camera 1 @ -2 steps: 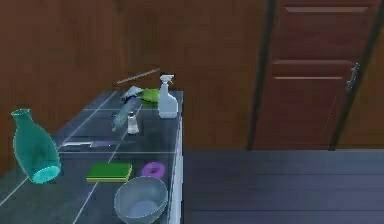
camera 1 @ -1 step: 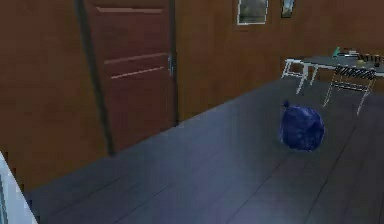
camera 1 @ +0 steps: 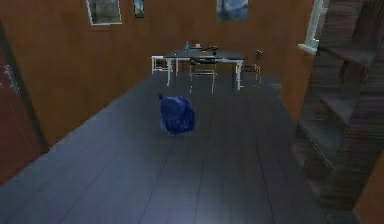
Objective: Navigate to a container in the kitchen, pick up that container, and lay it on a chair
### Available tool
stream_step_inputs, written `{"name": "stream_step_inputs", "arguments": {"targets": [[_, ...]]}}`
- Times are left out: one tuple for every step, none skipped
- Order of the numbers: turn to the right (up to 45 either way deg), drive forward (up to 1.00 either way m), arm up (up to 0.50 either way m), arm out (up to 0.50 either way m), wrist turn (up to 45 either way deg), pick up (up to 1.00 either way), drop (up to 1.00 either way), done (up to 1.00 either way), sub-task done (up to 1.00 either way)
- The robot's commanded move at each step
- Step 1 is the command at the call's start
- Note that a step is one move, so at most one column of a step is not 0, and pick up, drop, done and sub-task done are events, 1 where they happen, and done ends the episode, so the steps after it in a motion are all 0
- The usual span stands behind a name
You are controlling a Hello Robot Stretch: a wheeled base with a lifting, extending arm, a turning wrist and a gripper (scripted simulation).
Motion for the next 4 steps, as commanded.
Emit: {"name": "stream_step_inputs", "arguments": {"targets": [[0.0,0.35,0.0,0.0,0.0,0.0,0.0,0.0,0.0],[45.0,0.0,0.0,0.0,0.0,0.0,0.0,0.0,0.0],[45.0,0.0,0.0,0.0,0.0,0.0,0.0,0.0,0.0],[39.0,0.0,0.0,0.0,0.0,0.0,0.0,0.0,0.0]]}}
